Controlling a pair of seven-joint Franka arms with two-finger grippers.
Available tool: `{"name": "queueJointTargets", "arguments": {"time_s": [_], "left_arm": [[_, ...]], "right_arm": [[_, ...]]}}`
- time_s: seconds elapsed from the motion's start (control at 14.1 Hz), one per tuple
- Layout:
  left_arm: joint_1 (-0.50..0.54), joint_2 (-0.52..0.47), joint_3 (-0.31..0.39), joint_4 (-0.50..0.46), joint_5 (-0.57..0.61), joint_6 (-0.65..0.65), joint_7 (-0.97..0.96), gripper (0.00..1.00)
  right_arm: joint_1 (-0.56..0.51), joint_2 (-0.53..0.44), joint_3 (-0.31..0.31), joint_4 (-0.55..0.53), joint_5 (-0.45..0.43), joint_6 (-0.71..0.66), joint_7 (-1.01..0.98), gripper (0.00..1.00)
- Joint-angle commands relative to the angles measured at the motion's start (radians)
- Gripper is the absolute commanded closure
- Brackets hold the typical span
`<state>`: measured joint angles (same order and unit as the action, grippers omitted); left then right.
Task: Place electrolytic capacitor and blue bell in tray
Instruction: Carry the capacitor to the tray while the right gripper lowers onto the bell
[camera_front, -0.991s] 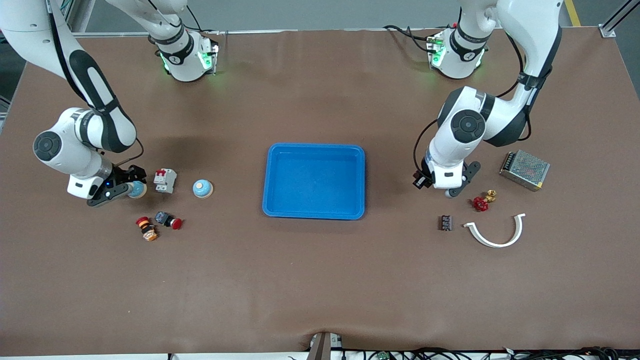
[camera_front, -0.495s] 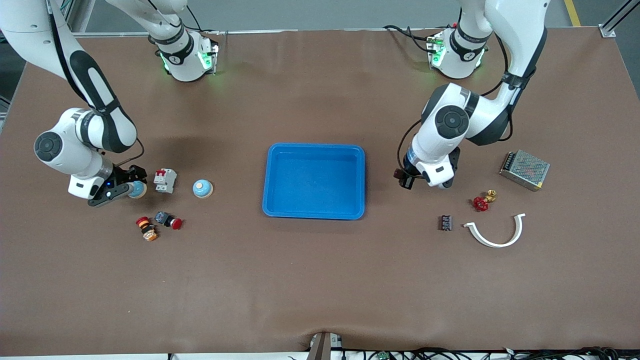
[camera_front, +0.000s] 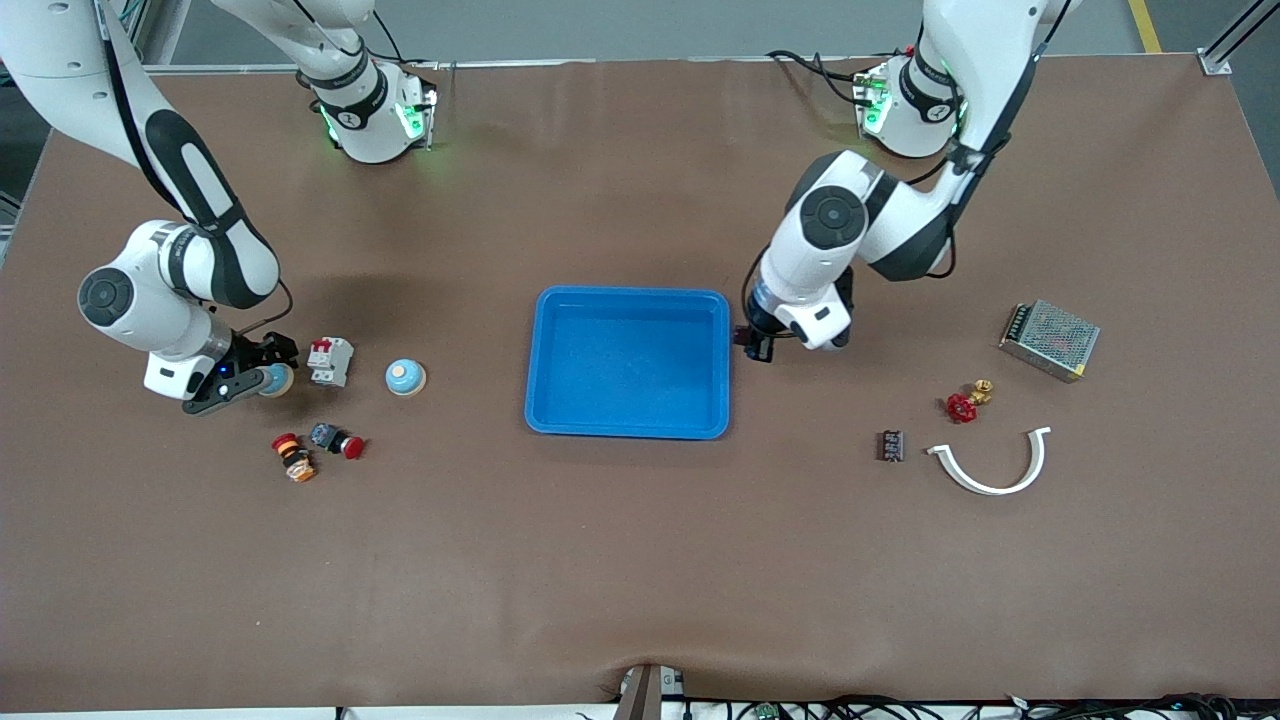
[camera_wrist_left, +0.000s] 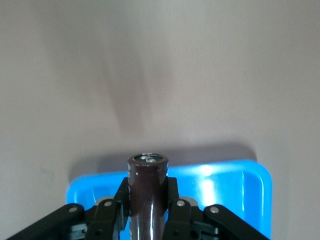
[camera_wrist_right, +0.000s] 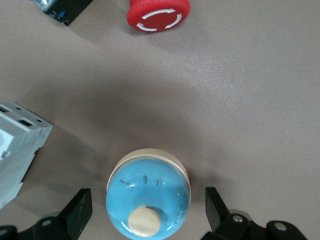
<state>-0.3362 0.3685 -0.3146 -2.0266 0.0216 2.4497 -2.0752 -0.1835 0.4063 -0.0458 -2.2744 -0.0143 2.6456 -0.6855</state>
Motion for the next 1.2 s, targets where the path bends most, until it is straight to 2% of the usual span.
{"name": "queueJointTargets", "arguments": {"time_s": [0.0, 0.21, 0.28, 0.42, 0.57, 0.71, 0.85, 1.13], "left_arm": [[-0.070, 0.092, 0.008, 0.107, 0.000, -0.005, -0.095, 1.00], [-0.112, 0.138, 0.011, 0.146, 0.009, -0.006, -0.169, 1.00], [-0.119, 0.148, 0.011, 0.151, 0.024, -0.006, -0.196, 1.00], [-0.129, 0.171, 0.011, 0.160, 0.055, -0.006, -0.249, 1.00], [-0.133, 0.187, 0.011, 0.160, 0.076, -0.006, -0.288, 1.00], [-0.145, 0.199, 0.011, 0.161, 0.086, -0.006, -0.312, 1.00], [-0.150, 0.211, 0.011, 0.167, 0.086, -0.006, -0.321, 1.00], [-0.182, 0.239, 0.014, 0.174, 0.106, -0.005, -0.328, 1.00]], "right_arm": [[-0.014, -0.003, 0.011, -0.007, 0.014, 0.011, -0.022, 0.00], [-0.016, -0.003, 0.011, -0.007, 0.014, 0.011, -0.028, 0.00], [-0.017, -0.003, 0.011, -0.007, 0.014, 0.013, -0.035, 0.04], [-0.017, -0.003, 0.011, -0.007, 0.014, 0.011, -0.036, 0.27], [-0.017, -0.001, 0.011, -0.007, 0.014, 0.013, -0.036, 0.36], [-0.017, 0.000, 0.011, -0.007, 0.014, 0.013, -0.036, 0.59], [-0.016, -0.003, 0.012, -0.005, 0.014, 0.011, -0.036, 0.75], [-0.010, -0.052, 0.015, 0.009, 0.014, -0.033, -0.026, 0.76]]}}
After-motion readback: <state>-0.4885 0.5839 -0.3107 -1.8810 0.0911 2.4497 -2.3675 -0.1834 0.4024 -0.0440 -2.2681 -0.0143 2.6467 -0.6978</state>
